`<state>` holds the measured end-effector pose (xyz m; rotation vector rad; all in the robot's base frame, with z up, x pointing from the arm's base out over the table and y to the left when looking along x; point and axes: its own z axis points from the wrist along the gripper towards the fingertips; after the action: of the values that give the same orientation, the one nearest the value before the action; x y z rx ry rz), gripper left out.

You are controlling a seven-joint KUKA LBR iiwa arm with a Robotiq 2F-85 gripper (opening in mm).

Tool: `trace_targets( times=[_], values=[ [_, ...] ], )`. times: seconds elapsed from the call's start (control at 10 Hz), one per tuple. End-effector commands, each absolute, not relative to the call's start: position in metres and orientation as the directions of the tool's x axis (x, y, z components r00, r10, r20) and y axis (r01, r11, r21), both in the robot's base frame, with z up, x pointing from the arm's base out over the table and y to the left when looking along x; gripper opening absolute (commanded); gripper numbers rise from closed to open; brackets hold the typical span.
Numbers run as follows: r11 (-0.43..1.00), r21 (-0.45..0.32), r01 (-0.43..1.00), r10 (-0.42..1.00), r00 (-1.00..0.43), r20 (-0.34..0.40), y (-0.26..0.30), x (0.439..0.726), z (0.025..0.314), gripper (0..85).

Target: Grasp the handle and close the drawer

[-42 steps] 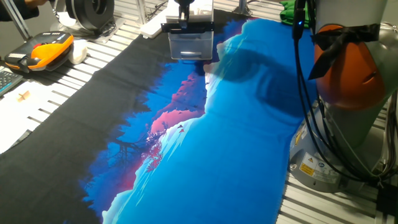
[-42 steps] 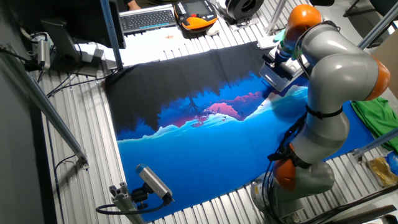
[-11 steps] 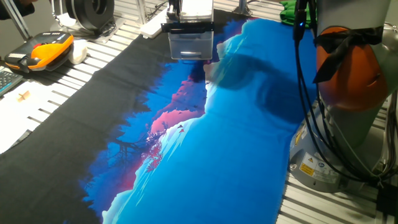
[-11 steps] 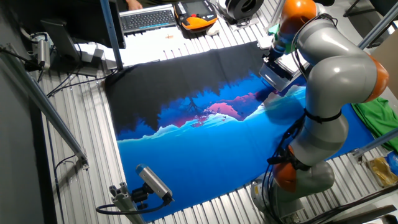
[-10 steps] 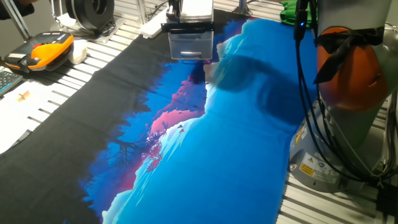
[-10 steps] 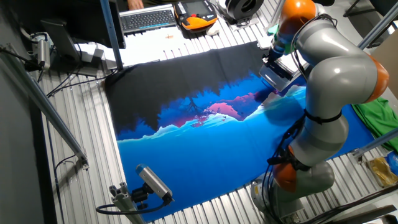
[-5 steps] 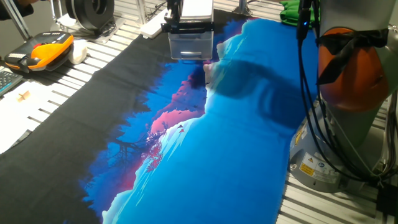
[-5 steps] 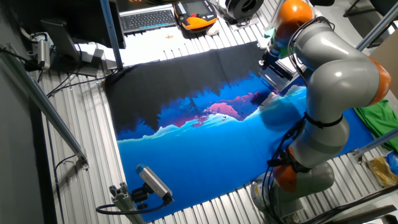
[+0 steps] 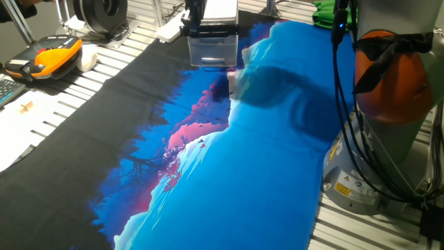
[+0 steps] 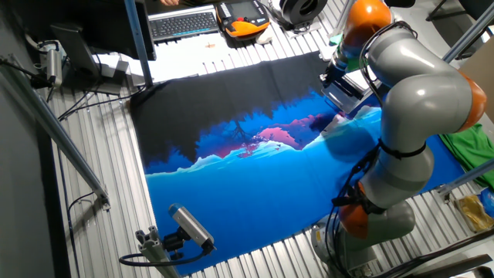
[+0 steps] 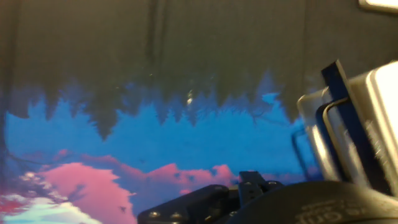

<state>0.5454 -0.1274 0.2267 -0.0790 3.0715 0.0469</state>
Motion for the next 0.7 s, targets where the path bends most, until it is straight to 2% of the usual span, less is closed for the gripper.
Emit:
trace_targets(
  times=[0.0, 0.2, 0.4, 0.6],
  values=[
    [0.999, 0.04, -0.026, -0.024, -0.997, -0.067, -0.122, 0.542, 0.227, 0.0],
    [0.999, 0.021, -0.03, -0.028, -0.997, -0.067, -0.115, 0.536, 0.228, 0.0],
    [0.997, -0.041, -0.069, -0.071, -0.996, -0.06, -0.116, 0.534, 0.233, 0.0],
    [0.996, -0.048, -0.078, -0.08, -0.995, -0.053, -0.115, 0.532, 0.235, 0.0]
  ],
)
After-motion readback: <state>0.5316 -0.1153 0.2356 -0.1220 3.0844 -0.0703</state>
